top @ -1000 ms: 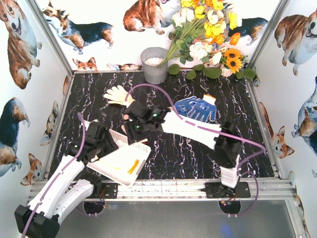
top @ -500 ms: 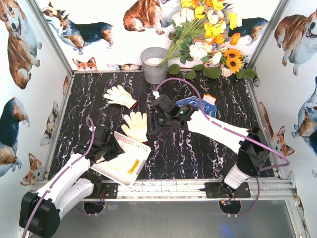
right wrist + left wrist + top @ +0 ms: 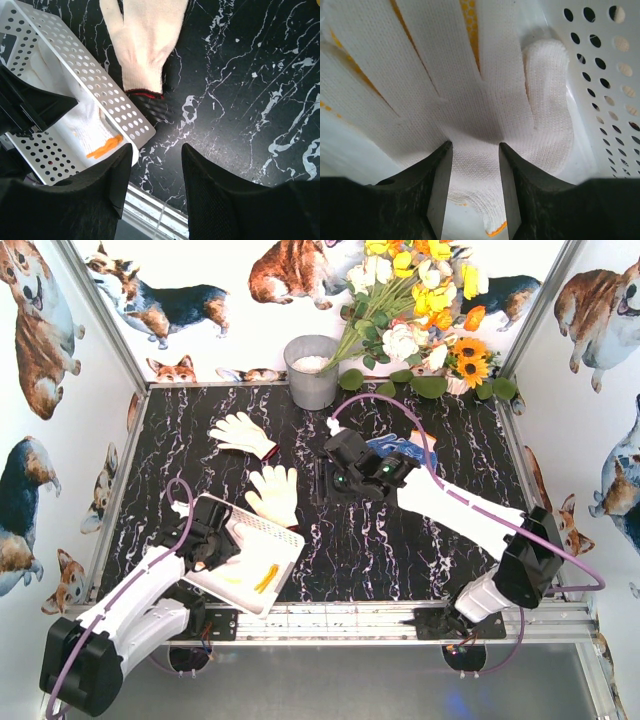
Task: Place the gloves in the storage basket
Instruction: Adjust the glove at the center of the board.
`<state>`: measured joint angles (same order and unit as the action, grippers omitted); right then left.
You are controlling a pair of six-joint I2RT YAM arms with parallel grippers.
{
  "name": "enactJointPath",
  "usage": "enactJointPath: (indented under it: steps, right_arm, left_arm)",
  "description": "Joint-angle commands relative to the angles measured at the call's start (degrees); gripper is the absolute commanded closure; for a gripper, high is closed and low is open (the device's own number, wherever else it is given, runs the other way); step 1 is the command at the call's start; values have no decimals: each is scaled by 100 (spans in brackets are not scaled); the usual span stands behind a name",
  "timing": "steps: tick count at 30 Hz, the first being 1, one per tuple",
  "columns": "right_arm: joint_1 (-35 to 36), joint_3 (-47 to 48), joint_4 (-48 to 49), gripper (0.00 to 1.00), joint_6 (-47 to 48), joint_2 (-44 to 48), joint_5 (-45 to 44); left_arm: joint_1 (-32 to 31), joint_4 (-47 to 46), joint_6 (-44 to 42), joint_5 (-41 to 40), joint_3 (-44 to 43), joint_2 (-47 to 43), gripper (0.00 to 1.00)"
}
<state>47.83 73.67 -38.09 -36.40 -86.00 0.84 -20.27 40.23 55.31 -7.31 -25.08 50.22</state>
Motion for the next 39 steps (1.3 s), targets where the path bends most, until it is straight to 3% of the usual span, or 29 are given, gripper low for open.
enactJointPath:
  steps: [1, 9, 19, 28, 35, 39]
  right_arm:
    - [-67, -115, 306, 54, -29, 354, -169]
    - [-183, -280, 296, 53, -5, 600, -205]
    - [-493, -455, -59, 49, 412, 1324, -437]
    - [-1468, -1118, -226, 47, 634, 2122, -114]
    - [-1946, -1749, -313, 47, 508, 2677, 48]
    - [-2101, -2045, -363, 46, 414, 2922, 13]
  left_arm:
    - [26, 235, 158, -429, -63, 61, 63]
    - [33, 234, 34, -472, -222, 46, 62]
    - [31, 162, -1085, -603, -1935, -131, 39]
    - [-200, -649, -2067, 58, -3338, 2155, 36]
    - [-1307, -710, -2056, -456, -4243, 3851, 38]
    - [-1563, -708, -2033, -710, -4583, 4597, 44]
